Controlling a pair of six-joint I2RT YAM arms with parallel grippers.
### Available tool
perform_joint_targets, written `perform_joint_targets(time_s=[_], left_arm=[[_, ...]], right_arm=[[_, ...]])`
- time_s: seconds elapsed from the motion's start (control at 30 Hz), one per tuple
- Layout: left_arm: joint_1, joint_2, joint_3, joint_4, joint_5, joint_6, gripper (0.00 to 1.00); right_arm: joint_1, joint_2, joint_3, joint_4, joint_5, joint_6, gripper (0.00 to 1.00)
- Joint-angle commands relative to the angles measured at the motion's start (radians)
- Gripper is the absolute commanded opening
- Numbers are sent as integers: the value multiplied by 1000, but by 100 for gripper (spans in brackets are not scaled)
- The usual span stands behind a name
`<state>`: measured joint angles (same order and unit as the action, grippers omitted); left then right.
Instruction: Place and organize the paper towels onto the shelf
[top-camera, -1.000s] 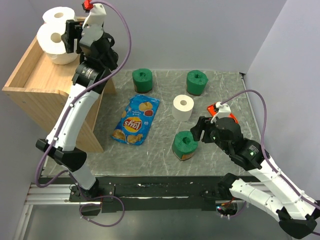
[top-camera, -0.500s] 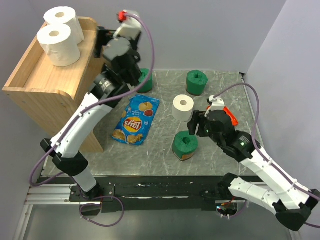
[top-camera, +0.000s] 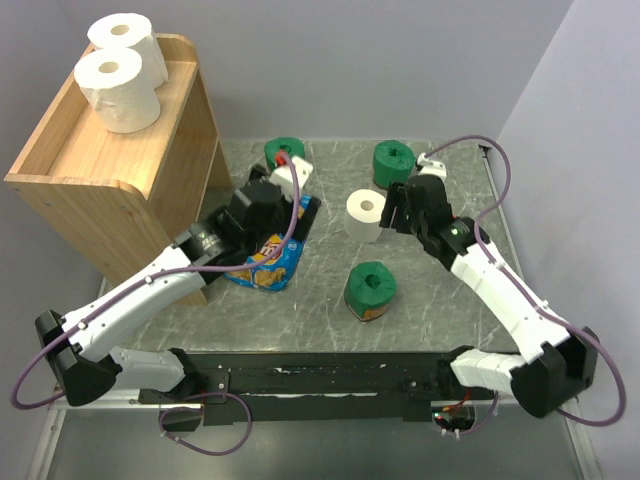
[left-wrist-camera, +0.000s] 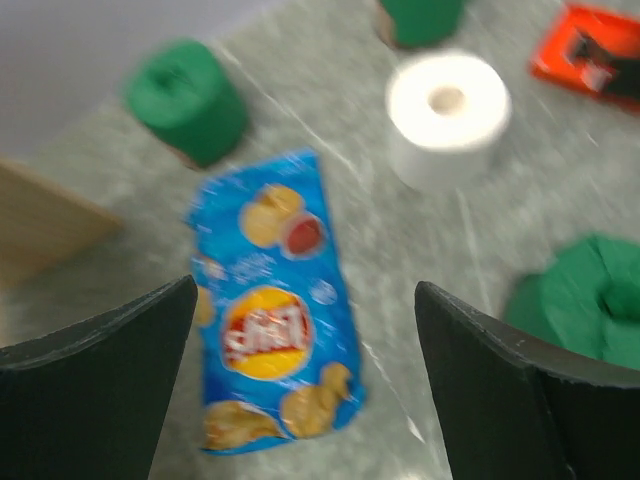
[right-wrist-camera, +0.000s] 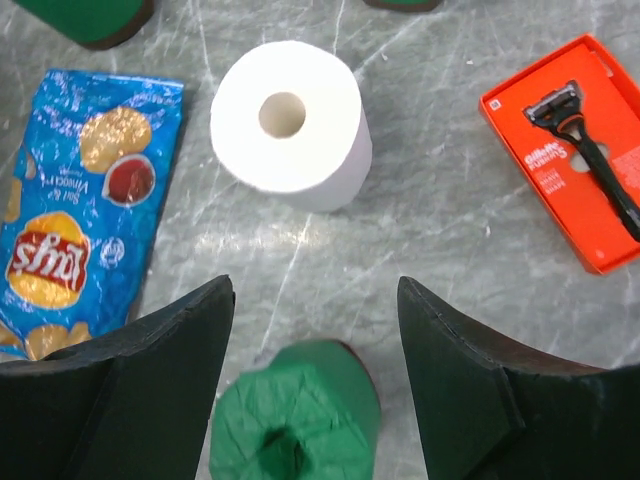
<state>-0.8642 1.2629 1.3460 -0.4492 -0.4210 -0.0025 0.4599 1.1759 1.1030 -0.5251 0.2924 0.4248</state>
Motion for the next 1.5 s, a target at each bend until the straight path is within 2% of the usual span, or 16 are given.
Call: perform_joint_targets(time_s=[0.0,0.07,0.3,0.43,0.6,0.97,1.23,1.47], left_arm=[[-12,-49,-136,145,204,-91,96],[-35,-54,-192,181,211,-83,96],[-62,-25,-157,136,231,-85,96],[-76,-39,-166,139,193,-82,96],[-81,-62,-182,155,165,-74,96],[-87,-86,-188,155,137,-65,96],[-102,-95,-199,161,87,-53,96],[-110,-111,-208,175,67,-48,96]], right_arm=[[-85,109,90,71,-110,-15,73],[-105,183,130,71,-142,-17,74],[-158,384,224,103,-190,-31,75],[-188,536,314,59,-228,-40,75],[-194,632,362,45,-253,-57,74],[-196,671,333,62,-260,-57,69],[-184,627,293,74,-331,-54,50],[-91,510,206,86,-366,-64,45]])
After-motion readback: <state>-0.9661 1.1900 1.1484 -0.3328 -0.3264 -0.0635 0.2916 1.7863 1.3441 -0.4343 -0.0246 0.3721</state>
